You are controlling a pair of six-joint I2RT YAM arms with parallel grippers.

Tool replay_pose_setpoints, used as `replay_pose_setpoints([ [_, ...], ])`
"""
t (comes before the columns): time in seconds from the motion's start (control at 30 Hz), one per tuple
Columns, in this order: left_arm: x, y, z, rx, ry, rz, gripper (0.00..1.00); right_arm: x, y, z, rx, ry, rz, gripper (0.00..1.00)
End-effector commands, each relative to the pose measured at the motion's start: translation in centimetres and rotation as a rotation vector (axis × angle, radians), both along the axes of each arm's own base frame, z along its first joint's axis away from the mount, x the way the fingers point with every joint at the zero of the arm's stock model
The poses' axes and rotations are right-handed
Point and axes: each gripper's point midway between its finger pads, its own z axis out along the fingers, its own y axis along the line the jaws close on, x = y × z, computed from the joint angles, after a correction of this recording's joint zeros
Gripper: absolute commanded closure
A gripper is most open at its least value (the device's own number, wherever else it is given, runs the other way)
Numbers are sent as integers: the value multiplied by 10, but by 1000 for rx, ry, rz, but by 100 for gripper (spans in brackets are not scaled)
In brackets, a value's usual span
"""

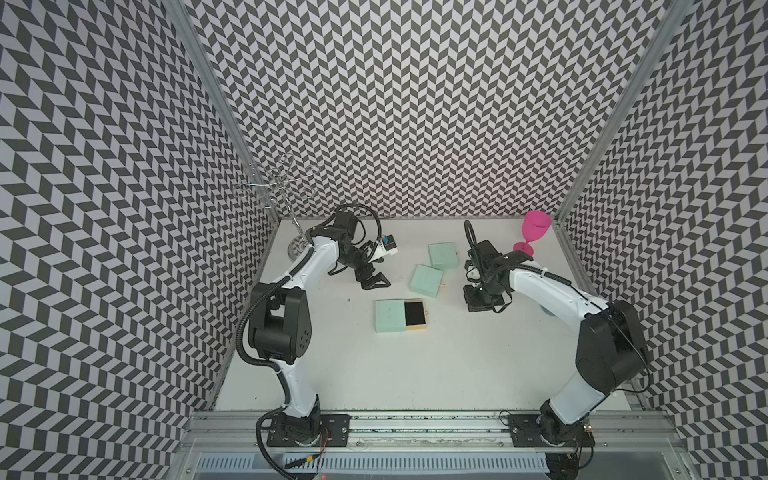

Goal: Place the earrings into the drawer-style jewelry box
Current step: Pick up the earring from the center of the board, then insert the earring into the inner lining.

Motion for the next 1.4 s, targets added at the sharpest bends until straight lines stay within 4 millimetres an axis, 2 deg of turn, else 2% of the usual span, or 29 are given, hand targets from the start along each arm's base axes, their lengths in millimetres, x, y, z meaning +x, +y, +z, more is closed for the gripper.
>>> replay_pose_setpoints([
  [0.0,-4,1,9,0,-42,-19,3,3,23,4,34,1,54,89],
  [0.37,-12,12,-18,33,-21,-1,3,9,105,13,113,-6,215,89],
  [0.6,-13,13,-26,36,-19,2,3,14,137,7,142,-3,267,89],
  [0.97,-7,13,-28,35,-21,8,3,22,152,-16,125,13,313,89],
  [1.37,0,14,-27,29,-21,15,3,32,164,-29,124,26,352,89],
])
